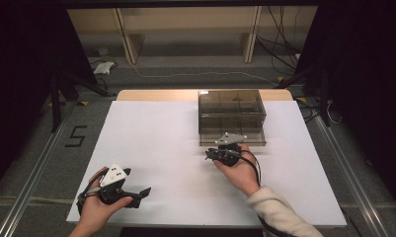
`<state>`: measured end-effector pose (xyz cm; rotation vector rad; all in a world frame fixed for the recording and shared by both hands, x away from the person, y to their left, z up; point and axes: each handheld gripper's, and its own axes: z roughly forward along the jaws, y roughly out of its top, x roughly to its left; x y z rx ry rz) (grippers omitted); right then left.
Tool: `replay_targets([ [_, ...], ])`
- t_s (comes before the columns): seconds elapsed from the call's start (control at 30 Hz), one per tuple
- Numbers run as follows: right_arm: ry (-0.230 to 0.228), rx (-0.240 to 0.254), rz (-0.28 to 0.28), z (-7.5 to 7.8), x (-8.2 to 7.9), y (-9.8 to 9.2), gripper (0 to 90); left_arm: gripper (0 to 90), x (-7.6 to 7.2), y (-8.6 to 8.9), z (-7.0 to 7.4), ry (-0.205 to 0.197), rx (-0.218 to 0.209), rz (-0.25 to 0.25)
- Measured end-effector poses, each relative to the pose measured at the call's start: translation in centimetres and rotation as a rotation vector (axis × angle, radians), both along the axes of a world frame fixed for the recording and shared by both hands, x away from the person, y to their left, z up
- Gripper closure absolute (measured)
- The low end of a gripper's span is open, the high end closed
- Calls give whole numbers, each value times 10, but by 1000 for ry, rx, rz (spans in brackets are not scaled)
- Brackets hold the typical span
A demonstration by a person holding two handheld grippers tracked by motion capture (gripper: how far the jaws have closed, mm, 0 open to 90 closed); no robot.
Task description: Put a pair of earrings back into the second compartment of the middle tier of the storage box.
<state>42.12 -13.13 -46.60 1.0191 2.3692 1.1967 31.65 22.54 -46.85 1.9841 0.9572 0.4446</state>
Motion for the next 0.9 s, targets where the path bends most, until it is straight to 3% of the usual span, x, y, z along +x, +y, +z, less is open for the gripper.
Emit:
replay_targets([
  [0.9, -20, 17, -34, 6, -2, -17, 807, 8, -1, 0, 0, -1, -1, 2],
])
